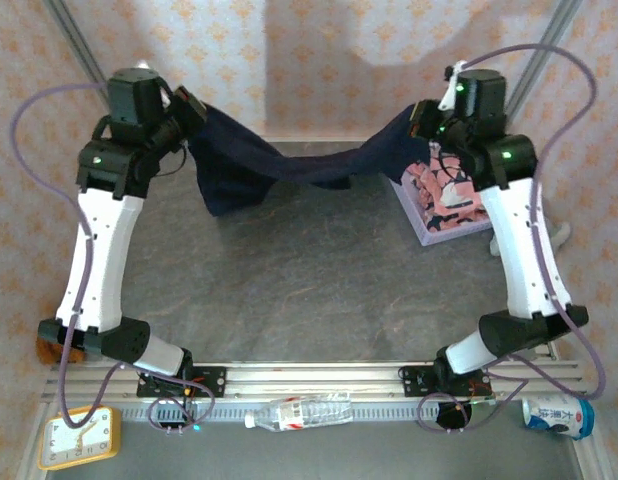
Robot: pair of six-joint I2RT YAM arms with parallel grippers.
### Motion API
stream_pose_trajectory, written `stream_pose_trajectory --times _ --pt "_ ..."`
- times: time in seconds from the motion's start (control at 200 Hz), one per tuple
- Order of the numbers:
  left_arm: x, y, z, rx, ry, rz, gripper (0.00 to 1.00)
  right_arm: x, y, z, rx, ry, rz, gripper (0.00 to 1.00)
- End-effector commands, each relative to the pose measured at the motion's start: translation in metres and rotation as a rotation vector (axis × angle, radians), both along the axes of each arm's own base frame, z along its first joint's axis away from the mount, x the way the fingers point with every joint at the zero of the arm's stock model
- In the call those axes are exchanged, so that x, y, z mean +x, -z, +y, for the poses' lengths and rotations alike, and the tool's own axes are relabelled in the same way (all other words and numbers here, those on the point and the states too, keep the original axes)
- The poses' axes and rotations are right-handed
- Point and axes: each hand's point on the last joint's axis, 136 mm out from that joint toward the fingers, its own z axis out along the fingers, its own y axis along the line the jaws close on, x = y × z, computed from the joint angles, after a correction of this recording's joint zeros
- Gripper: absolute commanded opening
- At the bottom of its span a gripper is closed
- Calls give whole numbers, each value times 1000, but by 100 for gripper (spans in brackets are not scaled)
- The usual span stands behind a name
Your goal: Fold and stack the mixed laundry pile
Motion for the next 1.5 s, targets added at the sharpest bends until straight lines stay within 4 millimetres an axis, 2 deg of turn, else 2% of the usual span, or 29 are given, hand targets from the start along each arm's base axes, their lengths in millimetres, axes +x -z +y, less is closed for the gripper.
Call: stream_pose_trajectory --times 0.0,0.155,0.315,0.42,0.525,0.646,0.786,0.861,0.911,1.011,1.091,1.111,1.136,1.146,1.156,1.171,1.196,1.216,1.226,1.236,1.246,1.291,1.361,1.466,1.481,1.496 --pt "-38 -50 3 15 35 -121 0 -50 -60 -10 18 -26 -139 0" --pt "-78 -94 10 -24 19 -264 0 -99 -111 -18 73 -44 -285 0" --pt "-107 -129 16 -44 5 -370 0 -129 -150 -26 108 -42 -407 0" --pt "-112 -140 21 -43 -16 -403 0 -128 -162 -27 113 -34 -451 0" --pt "-98 -128 28 -28 -69 -366 0 -99 -148 -16 119 -52 -404 0" --pt "-62 -90 34 21 -127 -253 0 -41 -111 -4 109 -39 -306 0" --pt "-9 -20 57 122 -262 -60 0 40 -52 18 108 -38 -170 0" --pt "21 26 71 153 -323 48 0 82 -20 30 115 -42 -111 0" --pt "38 60 83 162 -367 132 0 111 8 38 113 -40 -68 0" --pt "66 130 107 180 -455 290 0 166 67 53 117 -41 5 0" --pt "86 176 123 212 -491 405 0 205 109 63 126 -39 53 0" --pt "91 186 125 224 -484 434 4 213 117 66 130 -43 63 1" --pt "96 195 127 244 -472 469 17 221 126 69 134 -47 78 14" --pt "98 199 128 251 -471 487 29 224 131 71 137 -50 85 21" --pt "98 201 128 255 -469 500 40 226 133 71 139 -50 90 29" --pt "102 214 129 266 -466 544 53 230 139 72 142 -46 101 38" --pt "105 224 129 275 -454 594 64 234 145 73 148 -45 115 55" --pt "107 229 128 284 -442 624 71 237 149 72 154 -44 125 63" --pt "107 231 127 285 -432 637 87 238 153 73 156 -45 134 65" --pt "108 232 125 287 -422 645 96 238 153 73 160 -47 136 67" --pt "109 235 124 288 -414 657 99 238 155 74 162 -48 142 69" --pt "109 241 119 283 -381 685 100 237 162 74 163 -53 165 74" --pt "108 243 110 268 -336 672 100 229 172 75 133 -74 215 76" --pt "96 246 90 195 -266 631 100 205 186 69 65 -88 295 76" --pt "94 255 87 188 -255 642 100 201 190 68 53 -90 308 76" --pt "89 248 84 175 -247 622 100 197 192 66 44 -89 315 76"
